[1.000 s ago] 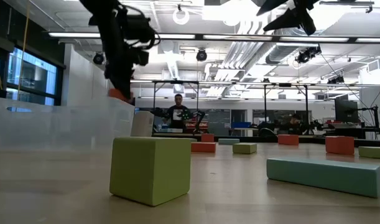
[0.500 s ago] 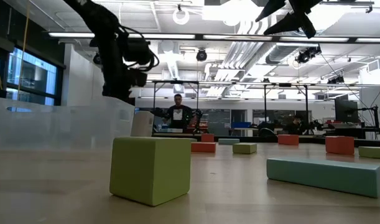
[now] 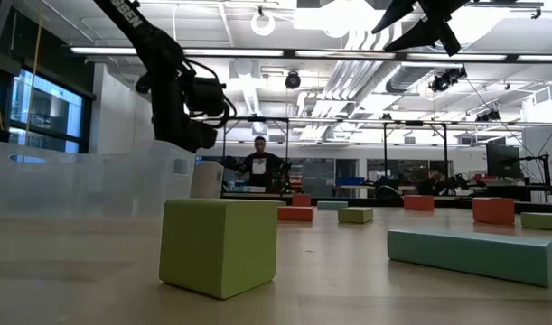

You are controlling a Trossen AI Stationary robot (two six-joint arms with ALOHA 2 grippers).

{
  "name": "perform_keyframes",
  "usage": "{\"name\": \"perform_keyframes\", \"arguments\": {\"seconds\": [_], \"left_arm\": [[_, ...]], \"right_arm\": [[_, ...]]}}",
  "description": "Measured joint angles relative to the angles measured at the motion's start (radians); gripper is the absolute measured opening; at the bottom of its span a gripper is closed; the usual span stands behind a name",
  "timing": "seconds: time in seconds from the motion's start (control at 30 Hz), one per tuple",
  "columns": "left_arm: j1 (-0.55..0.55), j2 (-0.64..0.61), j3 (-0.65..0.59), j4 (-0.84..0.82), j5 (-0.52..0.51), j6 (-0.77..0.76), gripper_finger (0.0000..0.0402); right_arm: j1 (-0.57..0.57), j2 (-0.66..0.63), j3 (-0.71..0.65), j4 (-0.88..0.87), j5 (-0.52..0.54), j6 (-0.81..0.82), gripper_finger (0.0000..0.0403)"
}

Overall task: Sort & place blocks by color
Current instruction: Put the orange block into the gray bin, then put the green block into the top transparent bin

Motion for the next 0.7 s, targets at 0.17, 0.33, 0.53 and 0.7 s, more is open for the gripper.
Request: {"name": "perform_keyframes", "arguments": {"seconds": [0.17,0.33,0.53,0.7], "left_arm": [[0.0,0.003,0.0,0.016,0.0,0.0,0.0035],[0.0,0.003,0.0,0.018,0.0,0.0,0.0063],[0.0,0.003,0.0,0.023,0.0,0.0,0.0102],[0.0,0.003,0.0,0.023,0.0,0.0,0.012]], "right_arm": [[0.0,0.0,0.0,0.0,0.003,0.0,0.0197],[0.0,0.0,0.0,0.0,0.004,0.0,0.0197],[0.0,0.0,0.0,0.0,0.004,0.0,0.0197],[0.0,0.0,0.0,0.0,0.004,0.0,0.0197]]}}
